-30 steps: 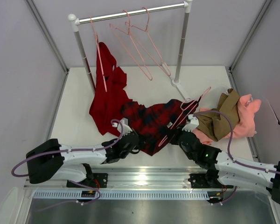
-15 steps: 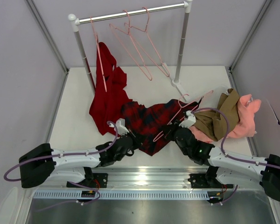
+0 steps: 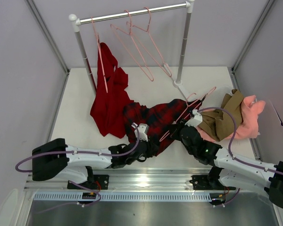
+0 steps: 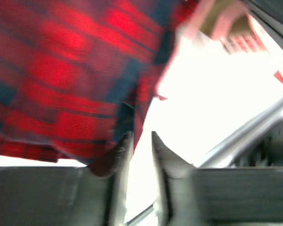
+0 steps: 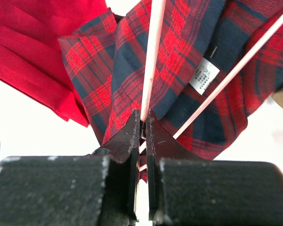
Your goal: Place the skirt on the hanger
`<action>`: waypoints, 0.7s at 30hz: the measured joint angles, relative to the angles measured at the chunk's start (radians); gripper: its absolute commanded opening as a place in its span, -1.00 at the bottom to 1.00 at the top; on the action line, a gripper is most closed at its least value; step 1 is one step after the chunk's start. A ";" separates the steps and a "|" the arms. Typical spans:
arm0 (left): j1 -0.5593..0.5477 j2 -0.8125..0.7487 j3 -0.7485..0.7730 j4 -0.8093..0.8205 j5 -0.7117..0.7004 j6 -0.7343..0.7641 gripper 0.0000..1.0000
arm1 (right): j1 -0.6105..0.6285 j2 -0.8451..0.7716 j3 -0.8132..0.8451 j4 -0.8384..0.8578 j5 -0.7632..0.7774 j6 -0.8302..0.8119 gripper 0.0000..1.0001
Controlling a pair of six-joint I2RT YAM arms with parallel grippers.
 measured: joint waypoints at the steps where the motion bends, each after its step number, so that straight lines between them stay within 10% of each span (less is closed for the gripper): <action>1: -0.010 0.002 0.009 0.000 0.007 0.031 -0.25 | -0.003 -0.008 0.000 -0.010 -0.003 -0.001 -1.00; 6: -0.029 -0.001 0.023 -0.005 0.038 0.225 0.05 | -0.010 -0.024 0.000 -0.054 -0.017 -0.007 -1.00; 21: 0.025 0.082 0.079 -0.033 0.137 0.637 -0.04 | -0.014 -0.082 0.000 -0.115 -0.034 -0.008 -1.00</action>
